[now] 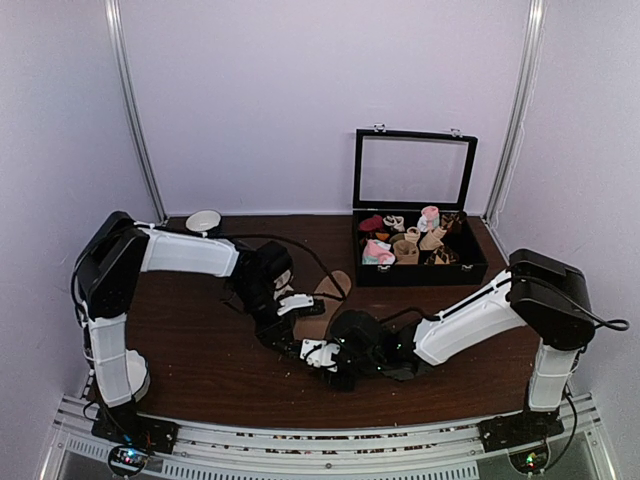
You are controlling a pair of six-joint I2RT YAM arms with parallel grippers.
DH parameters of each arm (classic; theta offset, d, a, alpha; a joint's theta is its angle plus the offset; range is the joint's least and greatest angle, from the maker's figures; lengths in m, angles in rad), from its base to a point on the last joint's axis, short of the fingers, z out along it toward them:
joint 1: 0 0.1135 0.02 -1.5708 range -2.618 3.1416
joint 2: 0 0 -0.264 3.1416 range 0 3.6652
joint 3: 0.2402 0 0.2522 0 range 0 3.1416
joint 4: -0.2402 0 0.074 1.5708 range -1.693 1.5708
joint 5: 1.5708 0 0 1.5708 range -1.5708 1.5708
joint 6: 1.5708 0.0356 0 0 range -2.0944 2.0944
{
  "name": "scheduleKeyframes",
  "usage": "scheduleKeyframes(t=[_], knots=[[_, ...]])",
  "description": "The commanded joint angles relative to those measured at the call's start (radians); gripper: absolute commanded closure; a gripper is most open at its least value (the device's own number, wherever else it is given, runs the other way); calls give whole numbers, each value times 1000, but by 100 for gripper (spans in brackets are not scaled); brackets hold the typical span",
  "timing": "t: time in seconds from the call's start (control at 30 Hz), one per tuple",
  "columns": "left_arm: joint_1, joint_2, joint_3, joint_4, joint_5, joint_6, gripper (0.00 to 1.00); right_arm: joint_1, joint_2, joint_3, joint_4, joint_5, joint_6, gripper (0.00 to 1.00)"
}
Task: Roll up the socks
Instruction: Roll the sock at the center of the board.
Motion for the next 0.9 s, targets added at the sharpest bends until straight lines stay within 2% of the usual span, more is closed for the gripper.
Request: scheduleKeyframes(t=[0.0,0.17,0.3,0.5,0.87], knots=[[-19,32,-22,90,-88,-12,58,-1,19,-65,-107,10,16,72],[-34,75,-14,119,-135,-29,67,0,-22,-103,-101,16,19,72],[-51,116,6,120,-121,-41,73,-1,-69,-131,-100,21,25,72],[-93,142,13,93,-40,-41,75,2,-145,-186,-30,4,43,69],[-103,160,-21,82,-34,-35,77,2,-55,-97,-13,-8,-32,67]])
